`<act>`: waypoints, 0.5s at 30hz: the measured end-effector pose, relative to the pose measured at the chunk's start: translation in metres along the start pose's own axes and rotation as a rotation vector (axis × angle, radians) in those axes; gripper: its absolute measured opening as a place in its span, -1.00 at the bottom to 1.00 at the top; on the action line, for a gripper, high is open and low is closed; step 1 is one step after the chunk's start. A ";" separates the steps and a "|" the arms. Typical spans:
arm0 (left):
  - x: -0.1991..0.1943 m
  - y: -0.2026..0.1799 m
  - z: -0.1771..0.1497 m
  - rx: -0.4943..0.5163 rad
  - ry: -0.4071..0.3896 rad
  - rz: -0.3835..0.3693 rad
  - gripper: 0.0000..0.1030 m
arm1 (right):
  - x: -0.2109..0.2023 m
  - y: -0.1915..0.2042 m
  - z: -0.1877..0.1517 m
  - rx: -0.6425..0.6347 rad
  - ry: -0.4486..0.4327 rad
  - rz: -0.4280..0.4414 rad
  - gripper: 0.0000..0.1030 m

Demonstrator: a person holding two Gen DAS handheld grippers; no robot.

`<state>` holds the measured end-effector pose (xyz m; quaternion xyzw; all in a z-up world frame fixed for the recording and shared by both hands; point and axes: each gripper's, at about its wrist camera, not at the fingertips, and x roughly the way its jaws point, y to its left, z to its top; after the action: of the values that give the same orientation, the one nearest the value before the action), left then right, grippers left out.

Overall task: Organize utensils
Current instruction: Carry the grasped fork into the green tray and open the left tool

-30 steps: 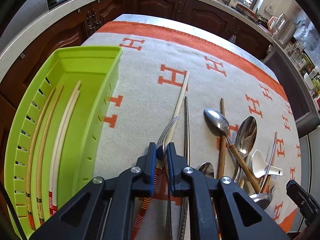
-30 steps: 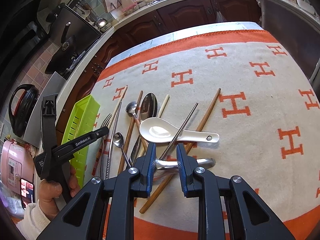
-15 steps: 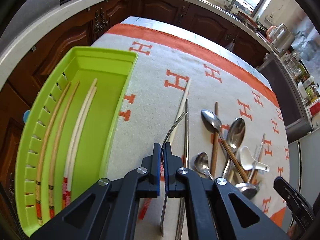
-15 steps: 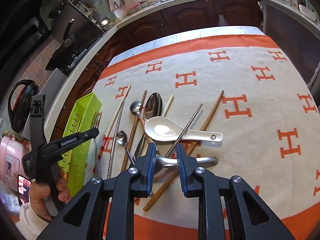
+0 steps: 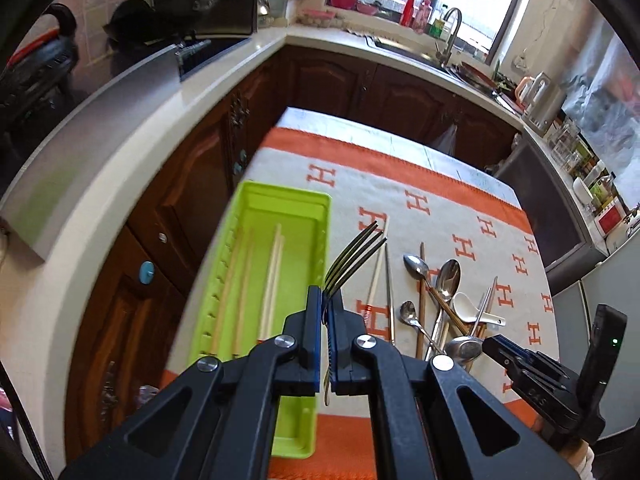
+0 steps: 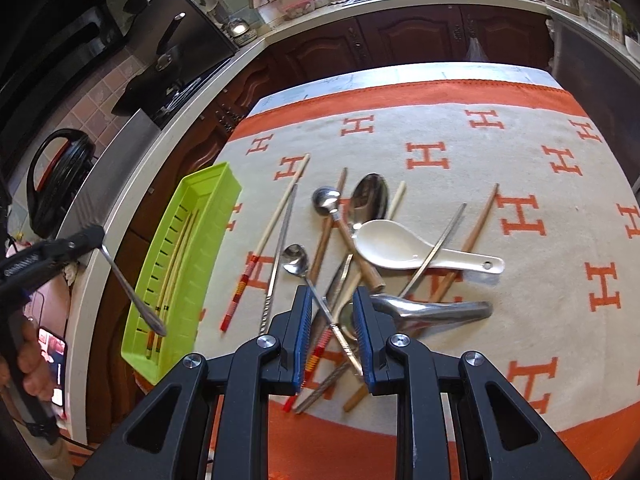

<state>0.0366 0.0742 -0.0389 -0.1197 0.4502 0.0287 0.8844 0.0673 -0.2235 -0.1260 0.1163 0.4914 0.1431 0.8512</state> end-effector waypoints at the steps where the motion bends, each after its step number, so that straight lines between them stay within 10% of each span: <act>1: -0.006 0.005 0.001 0.001 -0.006 0.005 -0.99 | 0.001 0.007 0.000 -0.012 0.001 -0.001 -0.58; 15: 0.054 0.053 -0.016 0.006 0.169 0.017 -0.99 | 0.035 0.072 0.006 -0.108 0.083 -0.018 -0.58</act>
<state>0.0474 0.1190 -0.1012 -0.1152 0.5241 0.0245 0.8435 0.0799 -0.1443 -0.1272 0.0598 0.5187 0.1661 0.8365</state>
